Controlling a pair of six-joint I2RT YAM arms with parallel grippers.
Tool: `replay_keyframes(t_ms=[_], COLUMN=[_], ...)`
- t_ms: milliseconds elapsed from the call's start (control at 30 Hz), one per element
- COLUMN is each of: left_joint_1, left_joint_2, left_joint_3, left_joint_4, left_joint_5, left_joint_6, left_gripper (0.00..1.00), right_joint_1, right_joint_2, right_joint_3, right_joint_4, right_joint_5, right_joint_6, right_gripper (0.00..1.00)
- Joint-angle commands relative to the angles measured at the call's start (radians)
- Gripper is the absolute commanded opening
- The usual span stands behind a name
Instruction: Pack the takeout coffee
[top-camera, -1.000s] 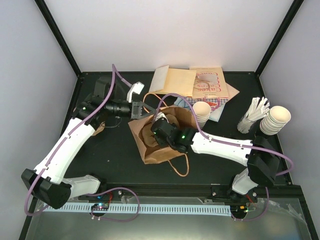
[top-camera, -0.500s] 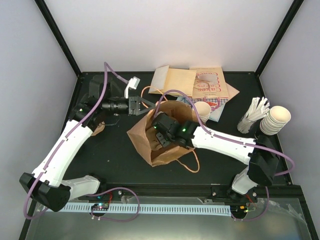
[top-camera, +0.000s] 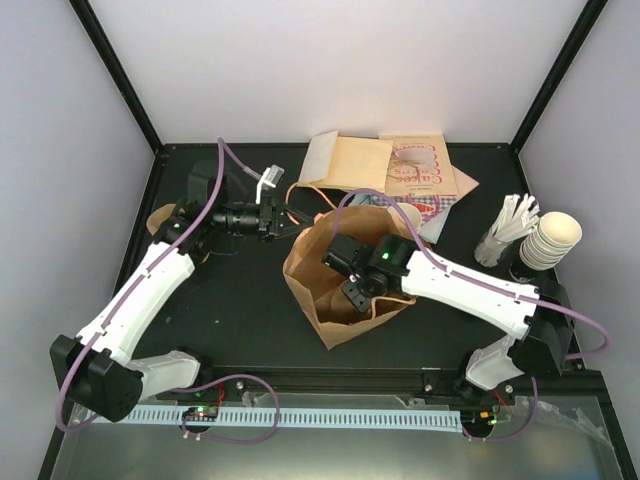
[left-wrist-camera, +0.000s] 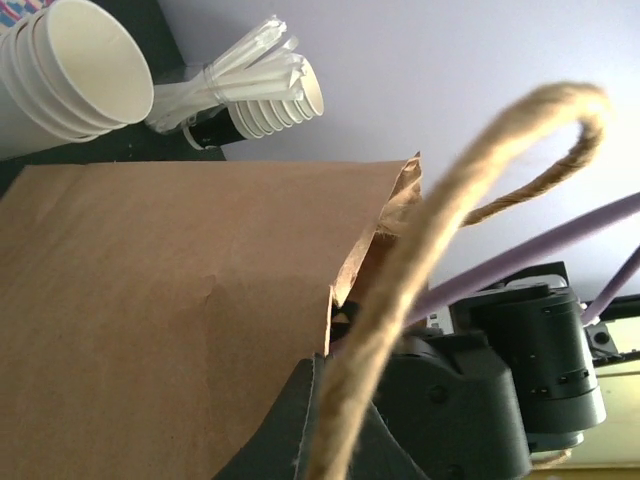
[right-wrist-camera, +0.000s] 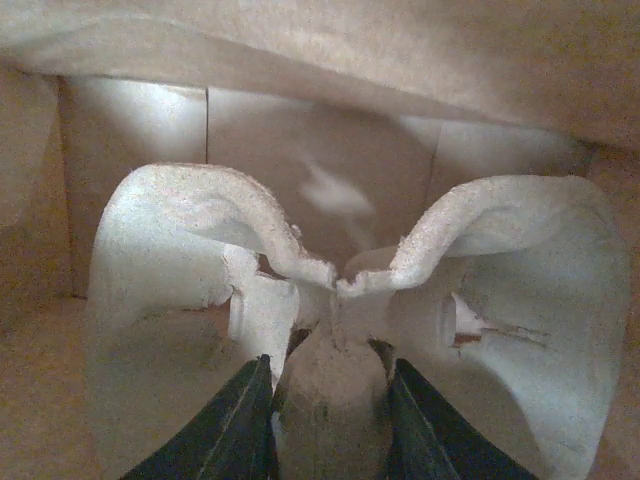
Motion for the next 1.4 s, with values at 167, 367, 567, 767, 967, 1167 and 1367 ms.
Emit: replay_keyframes(t_ms=[167, 367, 567, 767, 967, 1167, 1367], left_joint_1=[0.018, 0.020, 0.020, 0.020, 0.020, 0.020, 0.020], left_joint_2=[0.050, 0.059, 0.059, 0.072, 0.086, 0.091, 0.091], left_joint_3=[0.025, 0.044, 0.064, 0.110, 0.126, 0.132, 0.133], left_joint_4=[-0.057, -0.143, -0.159, -0.204, -0.213, -0.224, -0.231], left_joint_5=[0.030, 0.004, -0.013, -0.028, -0.022, -0.023, -0.027], left_joint_6=[0.133, 0.208, 0.234, 0.270, 0.278, 0.285, 0.290], left_gripper=[0.02, 0.01, 0.02, 0.01, 0.02, 0.02, 0.01], right_joint_1=[-0.005, -0.005, -0.006, -0.010, -0.025, -0.025, -0.025], right_joint_2=[0.059, 0.088, 0.107, 0.117, 0.135, 0.146, 0.151], right_joint_3=[-0.025, -0.086, -0.157, -0.206, -0.225, -0.224, -0.223], right_joint_4=[0.103, 0.203, 0.266, 0.305, 0.332, 0.338, 0.347], right_joint_5=[-0.077, -0.096, -0.087, -0.099, -0.109, -0.116, -0.135], right_joint_6=[-0.025, -0.014, 0.011, 0.023, 0.019, 0.014, 0.004], right_gripper=[0.33, 0.33, 0.34, 0.34, 0.36, 0.37, 0.58])
